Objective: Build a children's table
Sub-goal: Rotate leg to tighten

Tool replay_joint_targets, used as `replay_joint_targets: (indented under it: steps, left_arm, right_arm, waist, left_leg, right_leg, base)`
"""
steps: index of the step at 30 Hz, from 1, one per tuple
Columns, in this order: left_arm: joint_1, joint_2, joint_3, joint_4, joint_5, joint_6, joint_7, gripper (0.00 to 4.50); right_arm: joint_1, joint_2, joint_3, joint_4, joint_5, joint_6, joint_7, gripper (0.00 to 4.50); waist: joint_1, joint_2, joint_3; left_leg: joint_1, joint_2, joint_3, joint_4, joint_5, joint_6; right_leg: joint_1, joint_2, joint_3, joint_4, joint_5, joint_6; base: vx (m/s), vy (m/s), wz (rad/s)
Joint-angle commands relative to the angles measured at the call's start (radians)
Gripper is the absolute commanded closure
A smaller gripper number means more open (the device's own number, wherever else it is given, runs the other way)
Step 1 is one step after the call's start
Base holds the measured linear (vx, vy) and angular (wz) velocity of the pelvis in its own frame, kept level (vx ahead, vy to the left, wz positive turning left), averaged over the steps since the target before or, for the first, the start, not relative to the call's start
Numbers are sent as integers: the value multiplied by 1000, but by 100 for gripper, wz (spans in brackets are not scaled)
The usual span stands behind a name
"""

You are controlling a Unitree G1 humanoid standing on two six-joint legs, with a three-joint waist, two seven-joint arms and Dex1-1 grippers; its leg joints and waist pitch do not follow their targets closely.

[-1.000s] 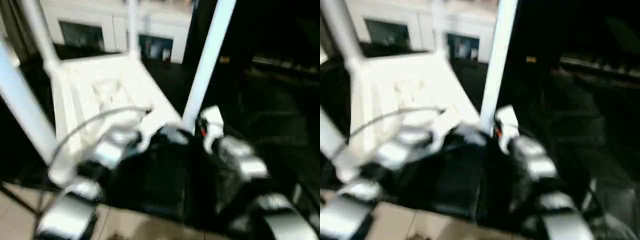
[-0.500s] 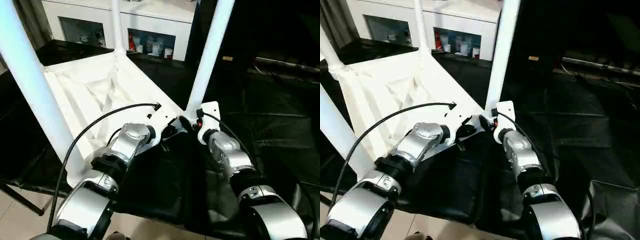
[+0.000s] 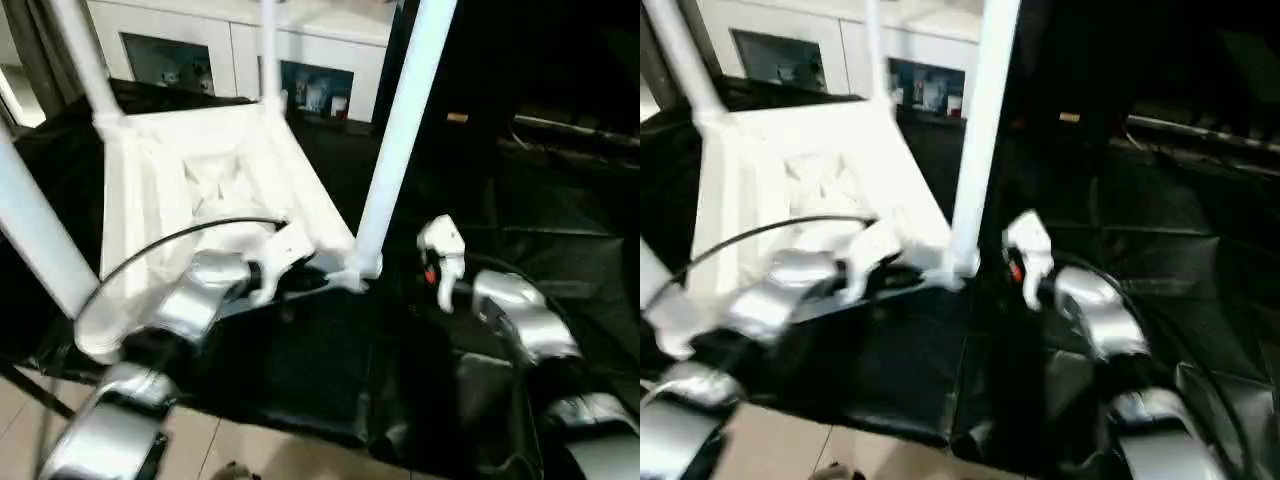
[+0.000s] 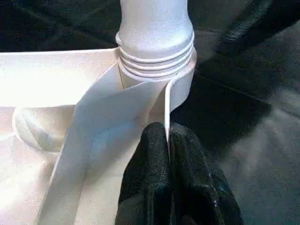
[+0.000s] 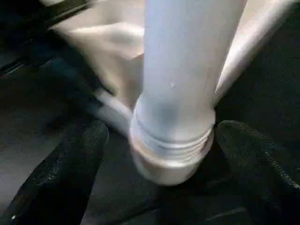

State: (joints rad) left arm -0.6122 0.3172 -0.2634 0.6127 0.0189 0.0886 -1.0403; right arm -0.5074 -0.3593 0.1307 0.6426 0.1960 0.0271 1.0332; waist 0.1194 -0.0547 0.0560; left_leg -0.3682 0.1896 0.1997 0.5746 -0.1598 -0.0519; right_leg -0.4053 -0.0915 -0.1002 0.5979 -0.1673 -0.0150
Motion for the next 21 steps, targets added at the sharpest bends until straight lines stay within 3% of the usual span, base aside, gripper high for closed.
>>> replay_joint_targets:
  steps: [1, 5, 11, 21]
  left_arm:
    - [13, -9, -6, -66, -72, 5, -77, 450]
    - [31, 7, -9, -122, -102, 51, -141, 450]
    - [44, 12, -16, -156, -104, 76, -164, 450]
    - [51, 21, -11, -174, -93, 99, -167, 450]
  right_arm:
    - [4, -22, 18, -50, 20, 34, 69, 38]
    - [11, -23, 31, -62, 3, 39, 92, 38]
    - [9, -17, 32, -65, 4, 57, 101, 38]
    - [18, -21, 37, -68, -5, 72, 112, 121]
  waist:
    - [8, -10, -64]
    - [12, -9, -62]
    - [22, -8, -64]
    - [23, -9, -66]
  left_leg:
    - [12, 56, -25, -64, -259, 48]
    - [18, 56, -24, -65, -276, 27]
    - [18, 54, -23, -64, -255, 23]
    - [15, 52, -23, -63, -244, 23]
  right_leg:
    - [49, -77, 56, -72, -322, -172]
    - [42, -81, 59, -78, -364, -167]
    - [44, -77, 60, -72, -309, -176]
    - [48, -77, 59, -71, -305, -170]
  base:
    - [0, 0, 0]
    - [0, 0, 0]
    - [0, 0, 0]
    - [0, 0, 0]
